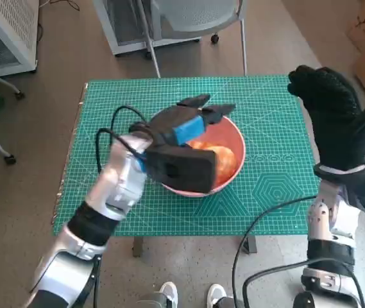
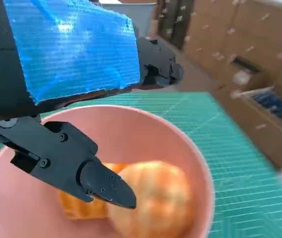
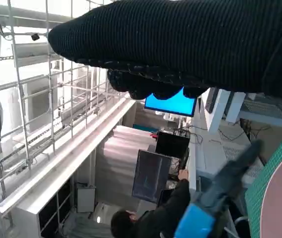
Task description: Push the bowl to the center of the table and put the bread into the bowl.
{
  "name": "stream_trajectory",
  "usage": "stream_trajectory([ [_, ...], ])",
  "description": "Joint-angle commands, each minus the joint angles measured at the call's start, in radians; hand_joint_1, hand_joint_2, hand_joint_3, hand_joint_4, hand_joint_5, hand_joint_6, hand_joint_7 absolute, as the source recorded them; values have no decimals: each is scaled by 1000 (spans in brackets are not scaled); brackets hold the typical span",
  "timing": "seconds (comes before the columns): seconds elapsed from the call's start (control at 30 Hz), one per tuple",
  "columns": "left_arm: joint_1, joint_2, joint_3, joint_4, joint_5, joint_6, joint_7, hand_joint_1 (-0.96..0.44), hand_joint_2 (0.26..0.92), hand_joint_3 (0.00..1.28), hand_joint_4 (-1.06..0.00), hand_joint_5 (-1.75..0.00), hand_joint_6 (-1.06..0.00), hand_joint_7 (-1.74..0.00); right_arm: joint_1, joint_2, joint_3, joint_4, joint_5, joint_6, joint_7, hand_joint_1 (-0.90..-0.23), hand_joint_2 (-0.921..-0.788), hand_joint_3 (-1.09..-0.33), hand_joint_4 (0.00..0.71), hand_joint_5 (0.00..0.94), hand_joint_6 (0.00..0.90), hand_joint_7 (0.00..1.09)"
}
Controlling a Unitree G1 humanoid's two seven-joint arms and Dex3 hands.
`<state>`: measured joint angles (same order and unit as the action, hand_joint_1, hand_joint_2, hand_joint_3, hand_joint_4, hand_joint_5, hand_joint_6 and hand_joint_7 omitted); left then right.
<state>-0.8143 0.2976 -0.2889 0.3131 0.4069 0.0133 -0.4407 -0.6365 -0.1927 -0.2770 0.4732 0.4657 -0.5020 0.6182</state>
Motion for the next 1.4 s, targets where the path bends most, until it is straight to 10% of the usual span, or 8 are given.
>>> stream_trajectory([
  [0.03, 59, -13, 175, 25, -245, -125, -10, -717, 899, 48, 1, 1, -156, -8, -5, 6, 4, -5, -9, 13, -19, -650, -921, -748, 262, 1, 357, 2],
  [0.47, 197, -202, 438, -60, -728, -313, 18, -771, 921, 383, 1, 1, -192, -35, -52, 4, 6, 38, -37, -17, -49, -653, -921, -742, 266, 2, 375, 11],
  [0.83, 258, -191, 453, -100, -723, -370, 45, -731, 921, 420, -6, -3, -189, -58, -73, 17, 29, 61, -101, -64, -100, -665, -921, -747, 260, 0, 388, 17],
  [1.4, 283, -176, 457, -130, -739, -353, 32, -680, 921, 403, 1, 1, -2, -392, -82, 18, 50, 49, -104, -53, -109, -664, -921, -728, 255, 0, 391, 16],
])
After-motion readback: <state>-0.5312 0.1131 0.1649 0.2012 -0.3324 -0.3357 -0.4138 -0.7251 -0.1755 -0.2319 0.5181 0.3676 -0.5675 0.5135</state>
